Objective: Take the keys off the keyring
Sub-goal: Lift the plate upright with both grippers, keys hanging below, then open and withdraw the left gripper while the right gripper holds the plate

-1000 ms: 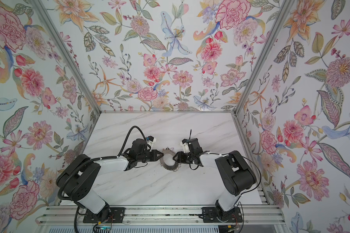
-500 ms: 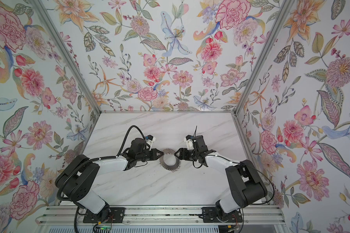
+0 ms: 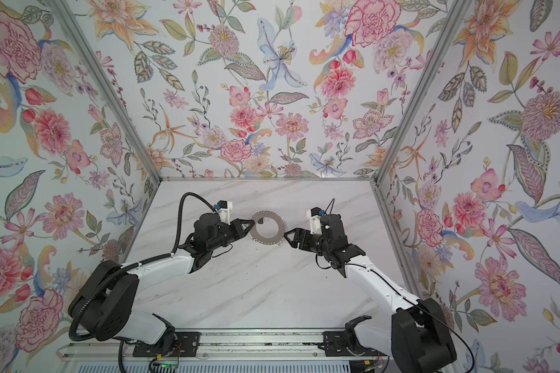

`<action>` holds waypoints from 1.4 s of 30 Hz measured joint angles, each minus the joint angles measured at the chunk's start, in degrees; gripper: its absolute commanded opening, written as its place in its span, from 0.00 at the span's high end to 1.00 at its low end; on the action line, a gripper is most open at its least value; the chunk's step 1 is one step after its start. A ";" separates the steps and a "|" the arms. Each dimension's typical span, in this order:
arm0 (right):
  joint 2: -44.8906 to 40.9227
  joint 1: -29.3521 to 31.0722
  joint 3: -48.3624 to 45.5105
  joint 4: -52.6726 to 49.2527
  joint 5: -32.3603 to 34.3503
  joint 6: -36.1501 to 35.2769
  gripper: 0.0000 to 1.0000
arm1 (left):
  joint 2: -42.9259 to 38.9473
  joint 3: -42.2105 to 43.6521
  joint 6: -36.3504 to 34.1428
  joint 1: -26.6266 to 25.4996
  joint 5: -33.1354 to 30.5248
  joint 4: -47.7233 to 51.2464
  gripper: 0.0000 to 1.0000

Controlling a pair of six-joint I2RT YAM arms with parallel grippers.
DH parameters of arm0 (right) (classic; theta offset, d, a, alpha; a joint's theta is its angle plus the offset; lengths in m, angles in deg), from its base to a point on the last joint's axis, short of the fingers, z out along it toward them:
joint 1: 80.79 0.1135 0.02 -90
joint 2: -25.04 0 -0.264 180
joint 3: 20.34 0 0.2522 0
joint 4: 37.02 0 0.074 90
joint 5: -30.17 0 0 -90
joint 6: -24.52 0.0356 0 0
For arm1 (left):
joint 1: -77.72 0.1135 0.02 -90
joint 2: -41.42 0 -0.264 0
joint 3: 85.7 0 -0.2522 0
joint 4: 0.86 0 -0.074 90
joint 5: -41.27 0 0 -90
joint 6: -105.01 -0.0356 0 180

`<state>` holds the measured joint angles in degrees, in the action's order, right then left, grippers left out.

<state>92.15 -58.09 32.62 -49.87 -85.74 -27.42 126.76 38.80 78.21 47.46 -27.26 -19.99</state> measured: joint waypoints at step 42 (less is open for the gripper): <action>14.01 21.81 1.11 46.97 18.18 38.36 1.00 | -13.42 10.03 22.34 -6.99 -23.41 -13.00 0.94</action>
<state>106.16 -36.28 33.74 -2.90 -67.56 10.94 113.34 48.84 100.54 40.47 -50.67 -32.99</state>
